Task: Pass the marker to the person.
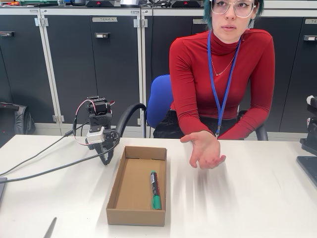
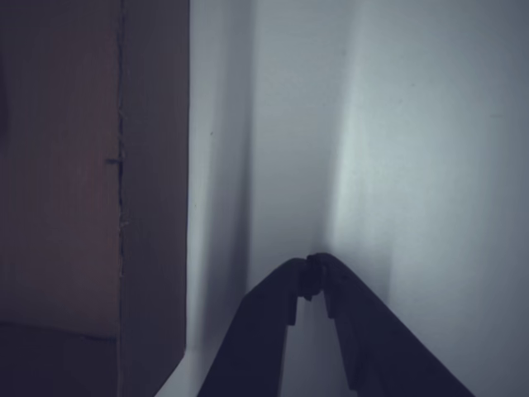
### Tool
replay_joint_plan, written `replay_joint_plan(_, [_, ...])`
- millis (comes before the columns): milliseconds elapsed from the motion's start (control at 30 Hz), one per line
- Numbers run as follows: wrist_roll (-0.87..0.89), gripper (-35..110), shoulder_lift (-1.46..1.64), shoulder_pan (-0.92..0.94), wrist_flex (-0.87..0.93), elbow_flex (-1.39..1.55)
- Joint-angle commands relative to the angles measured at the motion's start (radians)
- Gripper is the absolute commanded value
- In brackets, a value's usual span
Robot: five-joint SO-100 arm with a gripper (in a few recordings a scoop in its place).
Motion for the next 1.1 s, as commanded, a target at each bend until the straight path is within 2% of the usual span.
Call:
replay_joint_plan(0, [0.028,-5,0.015,-0.018,-0.008,0.018])
replay_joint_plan(700, [0.028,-5,0.015,-0.018,-0.049,0.005])
replay_joint_plan(900, [0.069,-5,0.008,-0.020,-0.017,-0.167])
replay_joint_plan(1067, [0.130,-5,-0.126,-0.038,-0.043,-0.390])
